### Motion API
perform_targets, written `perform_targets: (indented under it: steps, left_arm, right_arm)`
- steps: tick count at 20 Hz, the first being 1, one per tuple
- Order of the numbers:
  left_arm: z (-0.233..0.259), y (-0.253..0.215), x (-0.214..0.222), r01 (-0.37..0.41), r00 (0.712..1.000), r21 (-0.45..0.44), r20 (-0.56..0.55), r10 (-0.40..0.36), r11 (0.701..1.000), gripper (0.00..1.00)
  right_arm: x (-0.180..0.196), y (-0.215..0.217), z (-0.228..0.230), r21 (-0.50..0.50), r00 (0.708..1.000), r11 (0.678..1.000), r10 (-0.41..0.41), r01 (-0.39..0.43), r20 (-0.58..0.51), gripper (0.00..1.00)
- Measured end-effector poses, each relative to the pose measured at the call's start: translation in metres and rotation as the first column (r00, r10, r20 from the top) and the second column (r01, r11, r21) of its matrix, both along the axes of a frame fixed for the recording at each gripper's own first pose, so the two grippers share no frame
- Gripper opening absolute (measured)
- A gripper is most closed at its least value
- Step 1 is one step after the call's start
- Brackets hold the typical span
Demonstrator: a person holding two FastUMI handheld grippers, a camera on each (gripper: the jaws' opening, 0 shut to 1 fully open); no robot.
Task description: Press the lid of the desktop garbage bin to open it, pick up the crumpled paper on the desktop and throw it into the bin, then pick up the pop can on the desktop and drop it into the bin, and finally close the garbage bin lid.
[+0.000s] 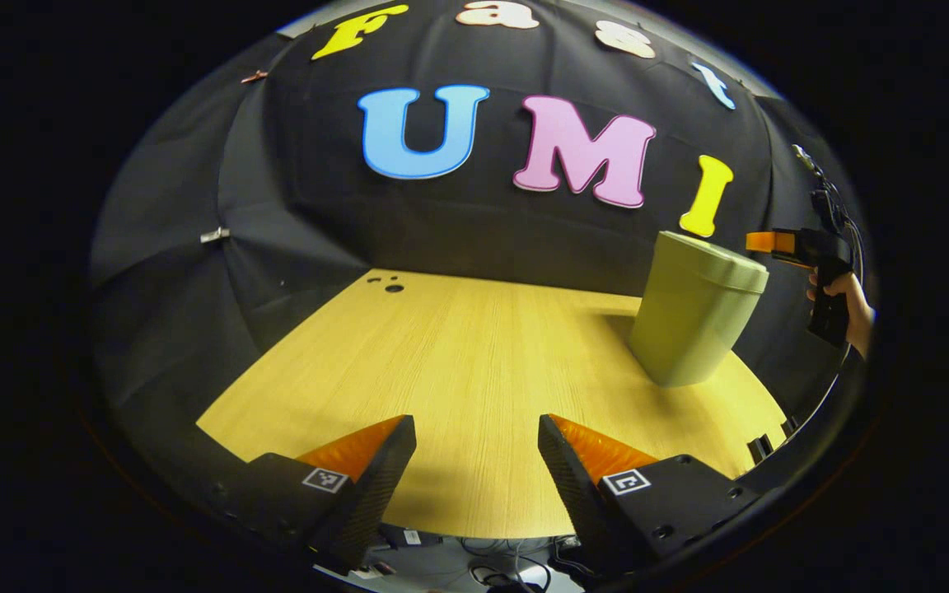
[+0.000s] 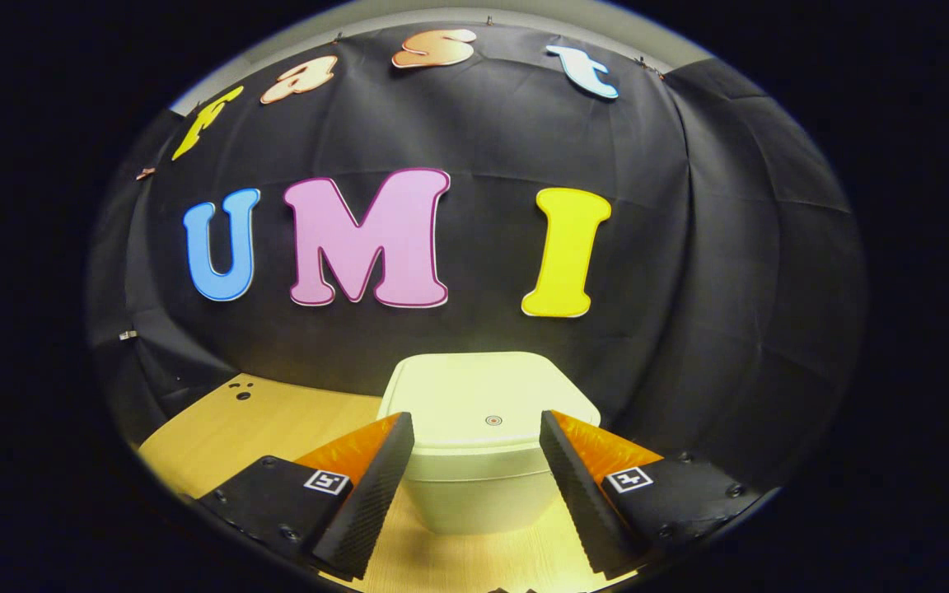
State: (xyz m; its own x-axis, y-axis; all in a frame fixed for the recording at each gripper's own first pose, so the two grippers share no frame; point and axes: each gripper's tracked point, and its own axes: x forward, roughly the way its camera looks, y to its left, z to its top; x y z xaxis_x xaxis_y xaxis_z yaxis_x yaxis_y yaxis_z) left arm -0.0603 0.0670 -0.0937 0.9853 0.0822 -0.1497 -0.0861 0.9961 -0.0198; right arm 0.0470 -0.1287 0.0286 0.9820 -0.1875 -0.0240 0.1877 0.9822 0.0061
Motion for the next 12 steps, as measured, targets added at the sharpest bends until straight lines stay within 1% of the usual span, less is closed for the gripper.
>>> perform_targets:
  steps: [3,5,7,10,12]
  left_arm:
    - [0.022,-0.014,0.0,0.034,0.998,0.024,0.054,-0.036,0.999,0.96]
    - [0.035,-0.023,-0.003,0.045,0.995,0.011,0.089,-0.046,0.999,0.96]
    - [0.048,-0.028,-0.008,0.037,0.991,-0.004,0.126,-0.037,0.999,0.96]
    - [0.066,-0.032,-0.018,0.026,0.98,-0.017,0.198,-0.022,1.0,0.96]
    - [0.074,-0.03,-0.024,0.013,0.971,-0.018,0.237,-0.008,1.0,0.96]
  right_arm:
    - [-0.028,0.015,0.01,-0.019,0.999,1.0,0.009,-0.008,0.041,0.96]
    - [-0.046,0.032,0.017,-0.048,0.997,0.998,0.034,-0.031,0.073,0.96]
    - [-0.064,0.052,0.023,-0.081,0.992,0.995,0.067,-0.058,0.108,0.96]
    - [-0.091,0.085,0.028,-0.088,0.983,0.991,0.113,-0.101,0.145,0.96]
    - [-0.098,0.104,0.019,-0.127,0.981,0.983,0.15,-0.135,0.122,0.96]
